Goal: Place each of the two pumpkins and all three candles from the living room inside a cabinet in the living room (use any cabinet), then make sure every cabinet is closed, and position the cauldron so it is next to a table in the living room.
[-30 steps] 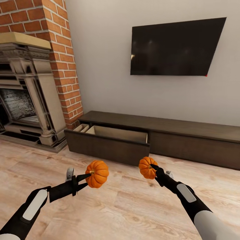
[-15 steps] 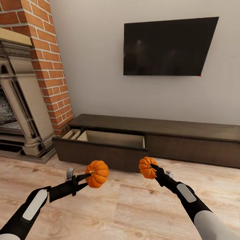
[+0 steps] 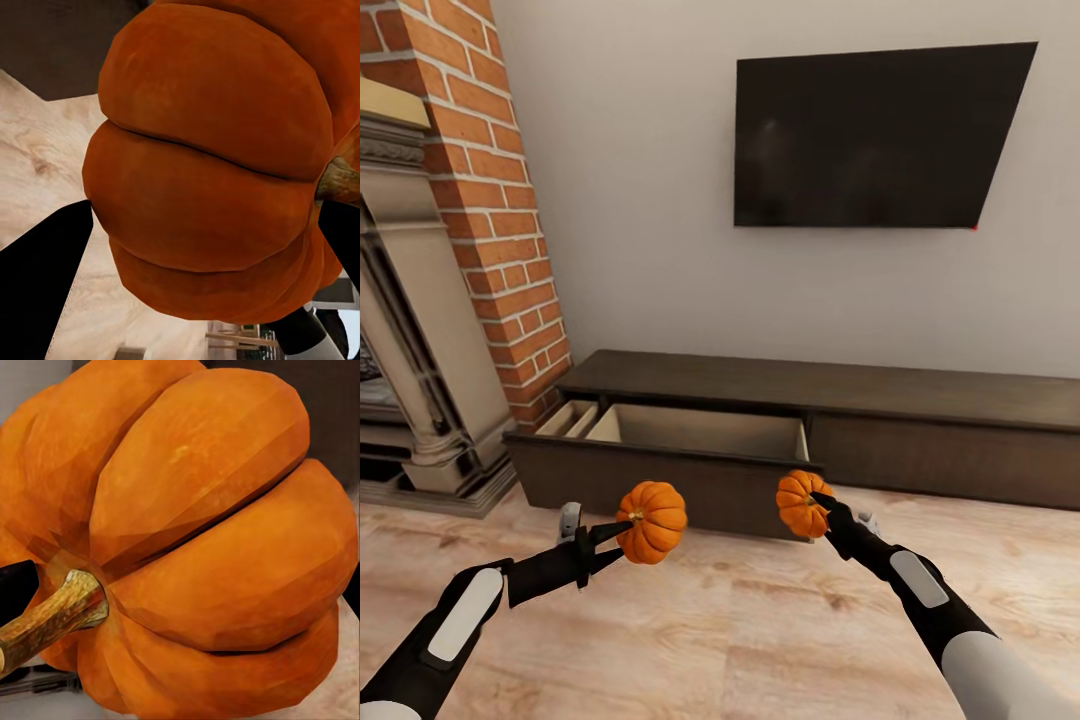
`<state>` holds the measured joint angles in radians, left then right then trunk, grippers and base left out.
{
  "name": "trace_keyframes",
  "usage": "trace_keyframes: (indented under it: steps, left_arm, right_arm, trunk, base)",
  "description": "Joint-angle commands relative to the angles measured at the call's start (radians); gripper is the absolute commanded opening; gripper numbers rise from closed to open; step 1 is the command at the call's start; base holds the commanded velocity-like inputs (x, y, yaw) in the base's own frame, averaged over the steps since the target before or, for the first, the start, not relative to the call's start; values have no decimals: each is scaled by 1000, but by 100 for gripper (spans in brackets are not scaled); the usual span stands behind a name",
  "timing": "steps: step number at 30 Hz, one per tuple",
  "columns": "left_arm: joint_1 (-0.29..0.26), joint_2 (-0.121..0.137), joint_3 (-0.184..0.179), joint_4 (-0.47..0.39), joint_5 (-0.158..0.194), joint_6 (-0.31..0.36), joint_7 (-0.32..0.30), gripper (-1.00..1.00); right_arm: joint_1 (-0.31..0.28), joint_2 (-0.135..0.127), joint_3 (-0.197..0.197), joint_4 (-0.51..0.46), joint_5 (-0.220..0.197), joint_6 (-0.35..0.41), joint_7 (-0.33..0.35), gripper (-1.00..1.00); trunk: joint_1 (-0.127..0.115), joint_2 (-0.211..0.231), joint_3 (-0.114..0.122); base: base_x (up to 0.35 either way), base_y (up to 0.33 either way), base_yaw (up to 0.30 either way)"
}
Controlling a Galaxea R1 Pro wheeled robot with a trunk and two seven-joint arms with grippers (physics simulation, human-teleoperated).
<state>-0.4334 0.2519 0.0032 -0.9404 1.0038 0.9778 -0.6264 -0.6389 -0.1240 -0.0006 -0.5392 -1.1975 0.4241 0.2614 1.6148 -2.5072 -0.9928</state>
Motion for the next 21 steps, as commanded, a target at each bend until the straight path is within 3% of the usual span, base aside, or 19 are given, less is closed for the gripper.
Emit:
trace_keyframes:
  steps: [1,8,21]
  left_arm:
    - [-1,0,1,0,15,9,-4,-100]
    - [-1,0,1,0,15,9,-4,-100]
    - [-1,1,1,0,15,9,-4,-100]
  right_arm:
    - [-1,0,-1,-1,-11,5,1,-100]
    - [-1,0,24,-1,-11,4,1,-100]
    - [-1,0,27,-1,-11,4,4,-100]
  trunk:
    - [0,0,-1]
    - [0,0,-1]
    - [0,0,-1]
  base:
    - [187,246,0]
    - [185,247,0]
    - [185,247,0]
